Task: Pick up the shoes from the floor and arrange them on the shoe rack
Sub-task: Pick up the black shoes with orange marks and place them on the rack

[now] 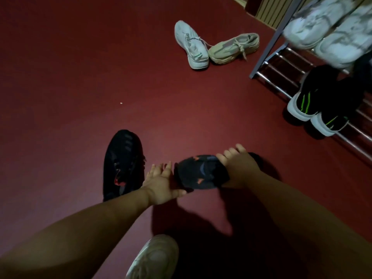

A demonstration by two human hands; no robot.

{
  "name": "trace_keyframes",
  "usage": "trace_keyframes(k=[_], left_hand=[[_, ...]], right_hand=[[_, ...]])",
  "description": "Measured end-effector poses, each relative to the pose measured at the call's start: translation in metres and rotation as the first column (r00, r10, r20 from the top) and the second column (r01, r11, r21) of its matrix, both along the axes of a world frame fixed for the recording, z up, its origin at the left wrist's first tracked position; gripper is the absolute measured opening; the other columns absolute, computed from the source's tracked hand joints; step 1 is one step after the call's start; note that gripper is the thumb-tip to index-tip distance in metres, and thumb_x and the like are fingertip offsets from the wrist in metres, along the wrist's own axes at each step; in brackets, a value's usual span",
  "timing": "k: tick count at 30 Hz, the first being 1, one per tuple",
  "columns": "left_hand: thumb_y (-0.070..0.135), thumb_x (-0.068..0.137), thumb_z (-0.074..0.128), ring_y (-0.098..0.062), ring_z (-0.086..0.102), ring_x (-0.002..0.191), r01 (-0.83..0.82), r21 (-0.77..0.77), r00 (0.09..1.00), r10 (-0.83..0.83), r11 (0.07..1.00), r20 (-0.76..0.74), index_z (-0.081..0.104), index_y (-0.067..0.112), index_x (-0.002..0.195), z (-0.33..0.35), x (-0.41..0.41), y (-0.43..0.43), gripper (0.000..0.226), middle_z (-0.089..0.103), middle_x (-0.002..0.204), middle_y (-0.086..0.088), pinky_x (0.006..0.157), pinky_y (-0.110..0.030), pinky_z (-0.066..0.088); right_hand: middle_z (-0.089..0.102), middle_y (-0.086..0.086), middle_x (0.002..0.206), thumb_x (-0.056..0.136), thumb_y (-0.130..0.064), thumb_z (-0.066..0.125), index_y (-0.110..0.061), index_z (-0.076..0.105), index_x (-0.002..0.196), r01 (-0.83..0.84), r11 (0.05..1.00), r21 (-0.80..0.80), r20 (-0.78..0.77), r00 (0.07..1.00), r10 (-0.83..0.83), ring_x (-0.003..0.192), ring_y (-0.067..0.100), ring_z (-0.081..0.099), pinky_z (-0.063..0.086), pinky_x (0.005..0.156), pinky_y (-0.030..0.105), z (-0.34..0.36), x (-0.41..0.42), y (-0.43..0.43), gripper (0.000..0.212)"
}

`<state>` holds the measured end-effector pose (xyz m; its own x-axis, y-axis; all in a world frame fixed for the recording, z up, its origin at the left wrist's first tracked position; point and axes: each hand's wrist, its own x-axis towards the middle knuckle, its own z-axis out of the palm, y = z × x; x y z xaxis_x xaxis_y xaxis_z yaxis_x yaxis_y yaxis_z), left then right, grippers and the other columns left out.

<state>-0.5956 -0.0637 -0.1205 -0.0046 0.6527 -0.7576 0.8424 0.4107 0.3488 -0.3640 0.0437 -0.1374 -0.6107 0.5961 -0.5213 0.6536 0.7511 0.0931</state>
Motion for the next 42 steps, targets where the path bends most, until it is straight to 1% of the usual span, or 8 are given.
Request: trace_keyframes(k=[5, 8, 11, 14, 22, 26, 35, 42], left_hand=[[0.053, 0.084, 0.058, -0.026, 0.015, 0.145, -0.325, 0.099, 0.935, 0.304, 0.94, 0.18, 0.003, 0.02, 0.152, 0.003, 0.017, 0.024, 0.094, 0.011, 0.158, -0.01, 0.115, -0.034, 0.018], [0.058, 0.078, 0.063, -0.021, 0.043, 0.131, -0.608, -0.086, 0.625, 0.543, 0.789, 0.561, 0.017, 0.022, 0.151, 0.019, 0.049, 0.045, 0.093, 0.036, 0.15, -0.006, 0.112, -0.036, 0.032], [0.039, 0.091, 0.055, -0.009, 0.065, 0.094, -0.665, -0.285, 0.268, 0.577, 0.69, 0.772, 0.043, 0.021, 0.136, 0.046, 0.09, 0.069, 0.05, 0.064, 0.12, 0.001, 0.076, -0.024, 0.052], [0.019, 0.097, 0.05, -0.012, 0.067, 0.074, -0.707, -0.289, 0.13, 0.521, 0.645, 0.843, 0.055, 0.014, 0.115, 0.069, 0.114, 0.087, 0.02, 0.069, 0.098, -0.003, 0.053, -0.019, 0.051], [0.024, 0.097, 0.049, -0.009, 0.068, 0.081, -0.617, -0.154, 0.255, 0.382, 0.772, 0.888, 0.054, 0.017, 0.12, 0.082, 0.096, 0.096, 0.025, 0.068, 0.105, -0.001, 0.062, -0.022, 0.055], [0.023, 0.098, 0.048, -0.005, 0.068, 0.081, -0.623, 0.071, 0.413, 0.251, 0.779, 0.875, 0.035, 0.024, 0.137, 0.093, 0.087, 0.094, 0.042, 0.067, 0.103, 0.002, 0.07, -0.023, 0.055], [0.007, 0.083, 0.067, -0.012, 0.038, 0.134, -0.387, 0.079, 0.542, 0.157, 0.919, 0.826, -0.011, 0.051, 0.142, 0.094, 0.01, 0.056, 0.107, 0.036, 0.148, 0.005, 0.104, -0.038, 0.043], [-0.003, 0.083, 0.062, -0.014, 0.057, 0.111, -0.711, 0.022, 0.448, 0.429, 0.702, 0.785, 0.002, 0.05, 0.146, 0.092, -0.109, -0.004, 0.101, 0.048, 0.141, -0.002, 0.083, -0.033, 0.055]], right_hand=[[0.051, 0.009, 0.121, 0.072, -0.068, 0.063, -0.013, 0.042, 0.124, 0.677, 0.714, -0.179, -0.243, 0.672, -0.699, 0.11, 0.03, 0.056, 0.045, 0.085, 0.036, 0.022, 0.023, -0.018, 0.079], [0.052, 0.007, 0.12, 0.067, -0.067, 0.068, -0.016, 0.044, 0.126, 0.804, 0.572, -0.161, -0.497, 0.435, -0.751, 0.109, 0.031, 0.056, 0.047, 0.089, 0.04, 0.047, 0.024, -0.016, 0.081], [0.048, 0.006, 0.124, 0.068, -0.069, 0.065, -0.017, 0.036, 0.136, 0.798, 0.597, -0.085, -0.597, 0.439, -0.672, 0.112, 0.03, 0.053, 0.046, 0.092, 0.043, 0.075, 0.018, -0.015, 0.091], [0.042, 0.008, 0.129, 0.071, -0.067, 0.064, -0.016, 0.028, 0.142, 0.76, 0.631, -0.154, -0.568, 0.454, -0.686, 0.118, 0.029, 0.049, 0.043, 0.096, 0.041, 0.099, 0.022, -0.015, 0.094], [0.052, -0.017, 0.113, 0.097, -0.026, 0.05, -0.029, 0.022, 0.148, 0.428, 0.352, -0.832, -0.368, 0.048, -0.928, 0.105, -0.005, 0.05, 0.04, 0.084, 0.009, 0.13, 0.068, -0.026, 0.059], [0.028, -0.017, 0.148, 0.097, -0.012, 0.05, -0.031, -0.001, 0.152, 0.285, 0.425, -0.859, -0.408, 0.122, -0.905, 0.124, -0.01, 0.037, 0.036, 0.09, 0.0, 0.127, 0.055, -0.03, 0.077], [0.027, -0.032, 0.14, 0.099, -0.015, 0.046, -0.031, 0.002, 0.151, 0.167, 0.509, -0.845, -0.503, 0.08, -0.861, 0.129, -0.012, 0.034, 0.028, 0.111, 0.016, 0.102, -0.033, -0.028, 0.07], [0.056, -0.003, 0.094, 0.099, -0.039, 0.043, -0.025, 0.03, 0.145, 0.32, 0.231, -0.919, -0.188, 0.161, -0.969, 0.069, 0.009, 0.055, 0.043, 0.056, 0.019, 0.064, -0.136, -0.02, 0.05]])
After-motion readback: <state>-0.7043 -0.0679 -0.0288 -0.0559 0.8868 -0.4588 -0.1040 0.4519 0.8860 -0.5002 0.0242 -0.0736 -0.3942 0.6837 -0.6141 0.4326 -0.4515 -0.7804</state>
